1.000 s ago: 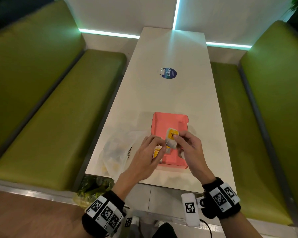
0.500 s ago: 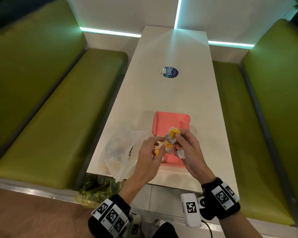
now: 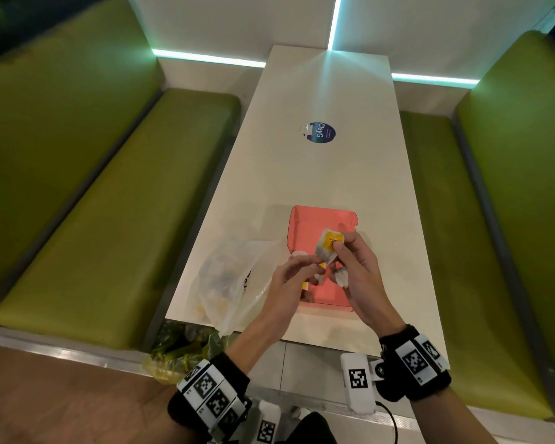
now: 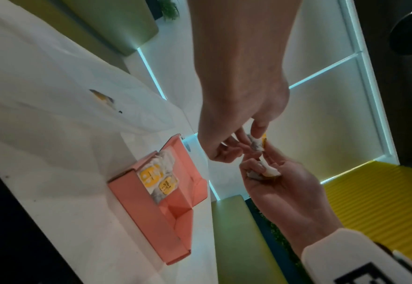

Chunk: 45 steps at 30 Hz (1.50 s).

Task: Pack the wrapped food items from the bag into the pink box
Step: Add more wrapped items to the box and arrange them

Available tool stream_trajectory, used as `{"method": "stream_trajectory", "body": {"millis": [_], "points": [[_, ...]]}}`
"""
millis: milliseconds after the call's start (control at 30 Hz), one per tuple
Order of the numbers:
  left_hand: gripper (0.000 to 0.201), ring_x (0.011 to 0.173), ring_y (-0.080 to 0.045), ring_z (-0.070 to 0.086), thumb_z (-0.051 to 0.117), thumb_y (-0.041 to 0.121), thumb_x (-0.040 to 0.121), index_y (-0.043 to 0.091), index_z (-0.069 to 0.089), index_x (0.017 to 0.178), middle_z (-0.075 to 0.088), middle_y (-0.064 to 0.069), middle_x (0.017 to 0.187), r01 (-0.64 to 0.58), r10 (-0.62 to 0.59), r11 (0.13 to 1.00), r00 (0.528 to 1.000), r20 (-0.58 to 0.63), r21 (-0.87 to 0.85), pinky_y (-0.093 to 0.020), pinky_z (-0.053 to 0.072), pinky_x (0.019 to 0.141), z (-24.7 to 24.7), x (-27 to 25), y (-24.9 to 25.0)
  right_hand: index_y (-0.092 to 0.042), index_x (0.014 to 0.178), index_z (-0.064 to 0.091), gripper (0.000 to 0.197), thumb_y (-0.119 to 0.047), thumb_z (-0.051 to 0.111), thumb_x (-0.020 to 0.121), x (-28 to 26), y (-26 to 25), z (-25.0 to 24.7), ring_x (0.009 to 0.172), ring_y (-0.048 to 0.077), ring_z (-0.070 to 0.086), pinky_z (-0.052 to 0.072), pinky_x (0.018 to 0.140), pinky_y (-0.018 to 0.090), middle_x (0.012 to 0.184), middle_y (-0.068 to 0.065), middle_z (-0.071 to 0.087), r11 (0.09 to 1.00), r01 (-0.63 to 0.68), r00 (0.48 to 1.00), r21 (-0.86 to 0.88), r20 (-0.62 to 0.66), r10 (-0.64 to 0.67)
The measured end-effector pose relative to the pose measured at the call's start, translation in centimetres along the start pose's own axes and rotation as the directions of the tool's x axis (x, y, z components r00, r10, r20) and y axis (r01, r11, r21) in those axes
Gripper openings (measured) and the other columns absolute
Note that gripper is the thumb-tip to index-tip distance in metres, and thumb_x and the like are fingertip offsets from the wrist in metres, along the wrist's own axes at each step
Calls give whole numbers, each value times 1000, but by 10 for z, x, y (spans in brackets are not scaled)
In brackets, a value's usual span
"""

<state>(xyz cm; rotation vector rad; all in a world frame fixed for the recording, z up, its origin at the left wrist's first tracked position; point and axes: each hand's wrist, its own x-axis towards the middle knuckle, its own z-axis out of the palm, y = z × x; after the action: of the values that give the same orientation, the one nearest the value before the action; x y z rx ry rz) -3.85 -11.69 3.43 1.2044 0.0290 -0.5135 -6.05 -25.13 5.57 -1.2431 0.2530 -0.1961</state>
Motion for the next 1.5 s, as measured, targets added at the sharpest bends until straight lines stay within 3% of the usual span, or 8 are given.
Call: {"method": "stream_trajectory", "body": {"millis": [333,433,533,700,933,1233,1333,1500], "points": [[12,77,-6,57,67,13,92,7,58,97,61,-4,91,-350,400,886,909,-117,304,-19,49,64,-19,6,3,-7,97,64,8,-11,57,98,2,3,-12,75,13,55,45,69,28,82,4,57,955,71,995,-288,-40,-87],[23,93,-7,62,62,32,92,21,61,112,66,6,107,-292,298,877,954,44,382,-23,54,71,-15,12,7,-9,94,64,5,-9,60,97,1,0,-11,70,15,50,43,67,31,77,1,56,940,84,996,-330,-1,-89],[15,89,-22,67,61,18,98,11,65,110,70,-5,100,-280,251,907,959,130,316,-28,55,66,-12,17,5,-17,87,64,14,-5,62,95,0,-4,-8,67,9,52,43,64,25,71,-12,58,918,127,992,-375,38,-121],[7,72,-22,63,62,14,98,8,63,99,69,-2,84,-301,263,899,952,159,318,-32,54,57,-14,11,-4,-18,98,67,11,-15,72,89,1,-11,-18,77,20,55,47,69,28,92,-10,67,814,162,987,-559,93,-132],[13,72,-24,66,67,16,94,18,58,84,71,3,80,-279,243,845,960,137,456,-27,50,53,-18,12,-28,-20,86,67,9,-12,72,87,12,-12,-33,66,4,51,42,63,13,81,-12,65,558,229,963,-798,269,-11],[21,97,-18,54,65,24,92,15,56,109,49,2,107,-274,292,428,944,155,861,-36,56,75,-29,32,-74,-22,89,62,2,-20,62,90,38,36,-51,76,9,55,48,72,33,82,-14,59,231,289,907,-929,343,245],[22,100,-20,55,65,24,90,14,57,108,55,0,115,-302,295,245,928,225,921,-29,49,72,-28,30,-77,-21,90,62,5,-17,63,89,47,49,-54,82,16,60,52,77,40,89,-8,64,202,292,888,-935,343,305],[28,100,-29,61,75,26,78,16,66,103,67,-3,106,-401,256,-11,884,390,916,-39,55,76,-27,28,-86,-24,86,62,9,-16,65,88,61,61,-53,82,17,61,52,78,40,87,-7,65,225,273,868,-935,340,361]]}}
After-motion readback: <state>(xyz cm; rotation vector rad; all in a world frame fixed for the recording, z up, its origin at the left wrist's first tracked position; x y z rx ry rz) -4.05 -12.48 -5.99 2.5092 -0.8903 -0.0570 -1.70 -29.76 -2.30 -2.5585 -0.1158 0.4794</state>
